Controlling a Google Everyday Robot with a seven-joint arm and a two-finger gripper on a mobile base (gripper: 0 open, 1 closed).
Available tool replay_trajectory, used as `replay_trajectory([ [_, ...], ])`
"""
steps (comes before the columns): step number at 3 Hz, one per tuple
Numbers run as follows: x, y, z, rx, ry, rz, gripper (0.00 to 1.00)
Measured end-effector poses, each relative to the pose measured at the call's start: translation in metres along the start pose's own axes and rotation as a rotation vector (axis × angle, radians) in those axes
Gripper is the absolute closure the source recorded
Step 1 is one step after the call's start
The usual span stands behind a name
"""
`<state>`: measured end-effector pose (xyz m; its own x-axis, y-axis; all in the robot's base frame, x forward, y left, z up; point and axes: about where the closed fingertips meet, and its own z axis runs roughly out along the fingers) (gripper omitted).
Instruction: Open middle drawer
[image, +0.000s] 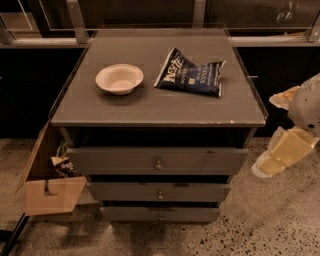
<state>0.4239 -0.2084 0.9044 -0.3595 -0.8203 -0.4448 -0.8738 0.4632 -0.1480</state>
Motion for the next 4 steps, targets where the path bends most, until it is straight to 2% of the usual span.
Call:
replay_trajectory([
  [1,0.01,0.016,0.065,0.052,-0.015,0.058,0.0],
  [2,0.01,0.016,0.064,0.054,-0.016,0.056,0.0],
  [3,0.017,0.022,0.076,0.066,-0.032,0.092,0.0],
  [4,0.035,0.035,0.105,0.095,-0.073,0.166,0.0],
])
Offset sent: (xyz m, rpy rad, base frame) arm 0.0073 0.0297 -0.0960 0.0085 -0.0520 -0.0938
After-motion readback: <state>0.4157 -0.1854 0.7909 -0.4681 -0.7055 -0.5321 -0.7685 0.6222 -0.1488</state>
